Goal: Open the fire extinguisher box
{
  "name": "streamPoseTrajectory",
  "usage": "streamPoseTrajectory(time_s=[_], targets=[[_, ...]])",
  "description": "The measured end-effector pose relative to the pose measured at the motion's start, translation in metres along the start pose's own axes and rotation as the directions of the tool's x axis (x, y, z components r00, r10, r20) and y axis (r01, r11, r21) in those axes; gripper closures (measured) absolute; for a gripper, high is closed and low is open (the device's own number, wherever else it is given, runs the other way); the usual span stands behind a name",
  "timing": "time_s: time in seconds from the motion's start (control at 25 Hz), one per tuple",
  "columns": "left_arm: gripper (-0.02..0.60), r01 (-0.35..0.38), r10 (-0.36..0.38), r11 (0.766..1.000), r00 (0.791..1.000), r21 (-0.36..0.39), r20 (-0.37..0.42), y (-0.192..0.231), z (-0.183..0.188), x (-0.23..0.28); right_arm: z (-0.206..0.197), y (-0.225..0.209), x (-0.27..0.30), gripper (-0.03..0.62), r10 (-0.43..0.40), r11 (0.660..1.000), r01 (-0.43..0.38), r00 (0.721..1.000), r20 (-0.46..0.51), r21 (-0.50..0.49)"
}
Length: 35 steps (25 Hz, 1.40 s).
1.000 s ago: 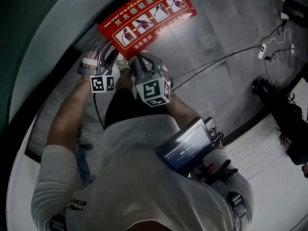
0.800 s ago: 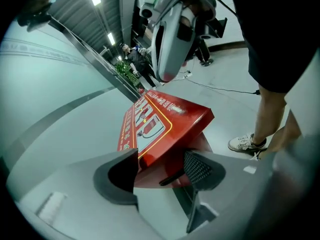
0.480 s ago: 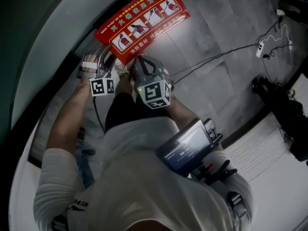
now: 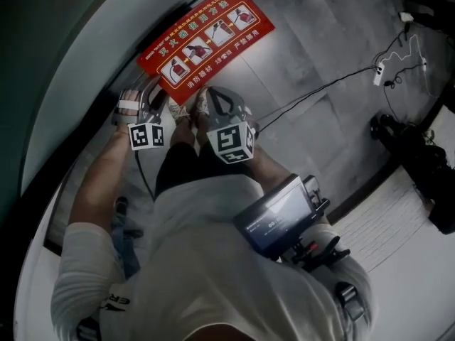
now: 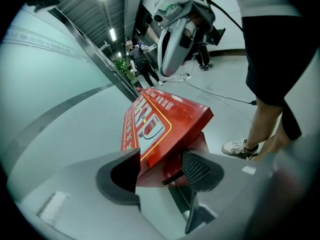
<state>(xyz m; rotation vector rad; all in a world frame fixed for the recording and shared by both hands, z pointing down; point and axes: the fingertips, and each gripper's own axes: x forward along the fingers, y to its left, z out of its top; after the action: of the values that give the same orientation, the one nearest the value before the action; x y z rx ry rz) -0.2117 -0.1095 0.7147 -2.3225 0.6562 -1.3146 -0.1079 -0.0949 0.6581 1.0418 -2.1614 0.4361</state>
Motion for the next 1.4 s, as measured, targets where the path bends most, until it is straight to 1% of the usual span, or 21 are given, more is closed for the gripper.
streamPoseTrajectory(time_s=[0.32,0.56,0.64,0.84,1.04,1.2,1.28,1.4], targets=[[0.385,-0.038,0.04,0.995,0.999,-0.09,0.018,-0.001,0.003,-0.008,-0.002,-0.012,-0.003,0.582,-0.026,0.999,0.027,0.999,0.018,-0.024],[0.45,-0.084,0.088,0.985,0.996,-0.149,0.024,-0.002,0.009,-0.016,0.002,-0.023,-0.009,0.581,-0.049,0.997,0.052,0.997,0.053,-0.057],[0.464,-0.102,0.108,0.98,0.994,-0.172,0.026,0.009,0.005,-0.017,0.014,-0.027,-0.005,0.582,-0.052,0.996,0.056,0.997,0.065,-0.069],[0.488,-0.137,0.146,0.959,0.989,-0.25,0.017,0.054,-0.02,-0.015,0.054,-0.032,0.019,0.582,-0.056,0.994,0.062,0.996,0.071,-0.086],[0.497,-0.155,0.164,0.925,0.987,-0.346,-0.005,0.068,-0.029,-0.015,0.066,-0.035,0.021,0.581,-0.057,0.992,0.066,0.994,0.093,-0.105],[0.499,-0.137,0.149,0.899,0.989,-0.415,-0.005,0.07,-0.033,-0.015,0.072,-0.037,0.022,0.582,-0.058,0.991,0.07,0.993,0.104,-0.115],[0.499,-0.122,0.137,0.879,0.991,-0.461,-0.001,0.072,-0.035,-0.014,0.075,-0.039,0.023,0.582,-0.059,0.99,0.072,0.992,0.111,-0.119],[0.5,-0.1,0.12,0.835,0.993,-0.541,0.003,0.08,-0.041,-0.016,0.082,-0.04,0.025,0.582,-0.06,0.99,0.074,0.991,0.118,-0.121]])
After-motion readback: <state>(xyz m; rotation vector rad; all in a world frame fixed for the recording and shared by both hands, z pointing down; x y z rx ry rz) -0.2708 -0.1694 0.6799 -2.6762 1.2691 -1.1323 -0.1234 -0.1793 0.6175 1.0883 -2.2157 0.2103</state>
